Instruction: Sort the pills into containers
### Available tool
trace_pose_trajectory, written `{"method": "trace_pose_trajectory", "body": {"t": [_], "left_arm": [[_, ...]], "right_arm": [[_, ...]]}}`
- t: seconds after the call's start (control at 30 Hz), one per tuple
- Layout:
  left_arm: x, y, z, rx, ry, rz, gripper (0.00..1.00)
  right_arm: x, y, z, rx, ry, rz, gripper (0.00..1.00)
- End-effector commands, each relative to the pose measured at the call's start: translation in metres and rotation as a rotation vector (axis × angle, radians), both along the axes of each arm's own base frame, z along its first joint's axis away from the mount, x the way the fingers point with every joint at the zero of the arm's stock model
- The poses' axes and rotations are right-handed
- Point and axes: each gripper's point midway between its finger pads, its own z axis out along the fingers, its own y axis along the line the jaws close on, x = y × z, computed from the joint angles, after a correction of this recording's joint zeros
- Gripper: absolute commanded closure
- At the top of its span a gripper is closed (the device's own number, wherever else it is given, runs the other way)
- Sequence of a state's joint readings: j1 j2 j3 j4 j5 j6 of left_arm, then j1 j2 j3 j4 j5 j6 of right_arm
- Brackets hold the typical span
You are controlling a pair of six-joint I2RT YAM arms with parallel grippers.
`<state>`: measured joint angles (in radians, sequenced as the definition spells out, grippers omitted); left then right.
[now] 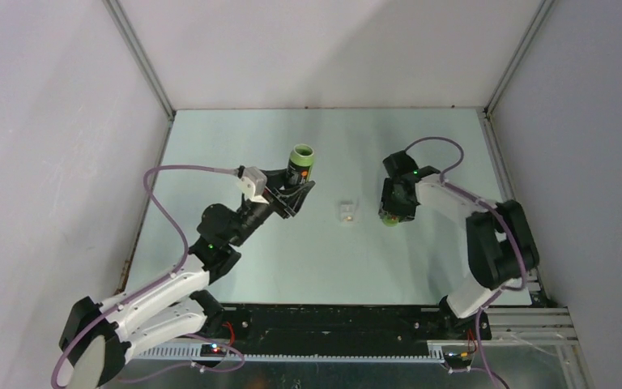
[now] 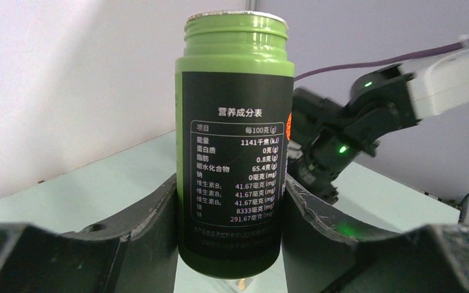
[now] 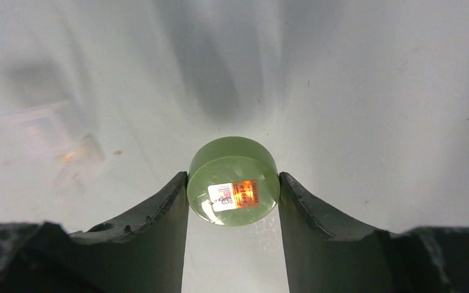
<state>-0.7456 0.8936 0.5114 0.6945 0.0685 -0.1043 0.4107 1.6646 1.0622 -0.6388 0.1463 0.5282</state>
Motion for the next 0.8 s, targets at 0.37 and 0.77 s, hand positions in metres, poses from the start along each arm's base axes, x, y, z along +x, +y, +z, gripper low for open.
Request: {"method": "trace_pose_trajectory", "body": {"t": [0.37,0.77], "left_arm": [[-0.013,-0.008,0.020,0.038,-0.102,-0.193,1.00],[-0.032,-0.031,-0.001,0.236,-0.145,-0.377,1.00]], "right_arm": [[-0.019,0.065,0.252,0.741,-0.506,0.343,0.63],[-0.082,0.124,0.347,0.896,-0.655,0.737,0.59]]}}
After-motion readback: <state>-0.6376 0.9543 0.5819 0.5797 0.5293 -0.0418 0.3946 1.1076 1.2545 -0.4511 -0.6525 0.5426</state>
